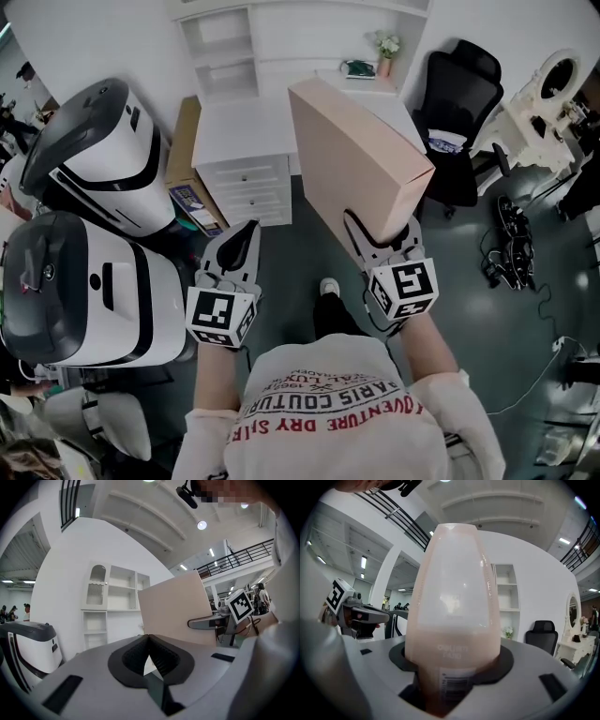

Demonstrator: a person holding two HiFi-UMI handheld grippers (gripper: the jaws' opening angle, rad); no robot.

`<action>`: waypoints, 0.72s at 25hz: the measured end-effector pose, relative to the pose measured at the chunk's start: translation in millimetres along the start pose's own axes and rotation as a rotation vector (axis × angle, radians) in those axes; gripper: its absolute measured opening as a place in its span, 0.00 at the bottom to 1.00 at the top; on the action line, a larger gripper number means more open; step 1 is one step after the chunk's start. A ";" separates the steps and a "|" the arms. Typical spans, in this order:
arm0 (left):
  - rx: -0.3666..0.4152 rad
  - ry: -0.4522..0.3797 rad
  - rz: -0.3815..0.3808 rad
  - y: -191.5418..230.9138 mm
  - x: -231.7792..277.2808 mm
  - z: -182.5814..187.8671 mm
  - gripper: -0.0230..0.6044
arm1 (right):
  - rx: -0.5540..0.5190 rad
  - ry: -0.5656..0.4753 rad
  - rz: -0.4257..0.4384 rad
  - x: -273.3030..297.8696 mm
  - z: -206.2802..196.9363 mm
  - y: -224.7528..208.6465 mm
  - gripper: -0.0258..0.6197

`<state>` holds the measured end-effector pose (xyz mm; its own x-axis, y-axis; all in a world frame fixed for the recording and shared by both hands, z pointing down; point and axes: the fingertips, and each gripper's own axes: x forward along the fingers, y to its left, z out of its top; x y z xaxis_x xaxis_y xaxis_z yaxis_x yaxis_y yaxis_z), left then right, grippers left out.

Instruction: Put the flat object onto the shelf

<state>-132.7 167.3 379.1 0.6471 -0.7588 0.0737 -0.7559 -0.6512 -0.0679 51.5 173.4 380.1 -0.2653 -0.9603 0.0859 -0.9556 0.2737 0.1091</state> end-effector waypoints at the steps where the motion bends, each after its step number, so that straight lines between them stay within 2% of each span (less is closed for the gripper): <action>1: 0.006 -0.001 0.001 1.8 7.5 -0.7 0.06 | -0.004 0.001 0.001 7.8 -1.7 -5.5 0.50; 5: 0.034 -0.002 0.001 9.6 45.0 -3.5 0.06 | -0.022 -0.001 0.027 48.9 -8.7 -28.5 0.50; 13: 0.050 0.002 0.077 43.6 143.4 15.4 0.06 | -0.017 -0.002 0.141 147.5 -2.9 -93.5 0.50; 18: 0.073 -0.008 0.095 59.3 208.4 24.2 0.06 | -0.035 -0.011 0.164 201.6 2.3 -139.6 0.50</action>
<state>-40.3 -29.7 366.3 0.5739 -0.8170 0.0559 -0.8048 -0.5753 -0.1462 131.2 -58.6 379.8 -0.4189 -0.9031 0.0947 -0.8943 0.4284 0.1292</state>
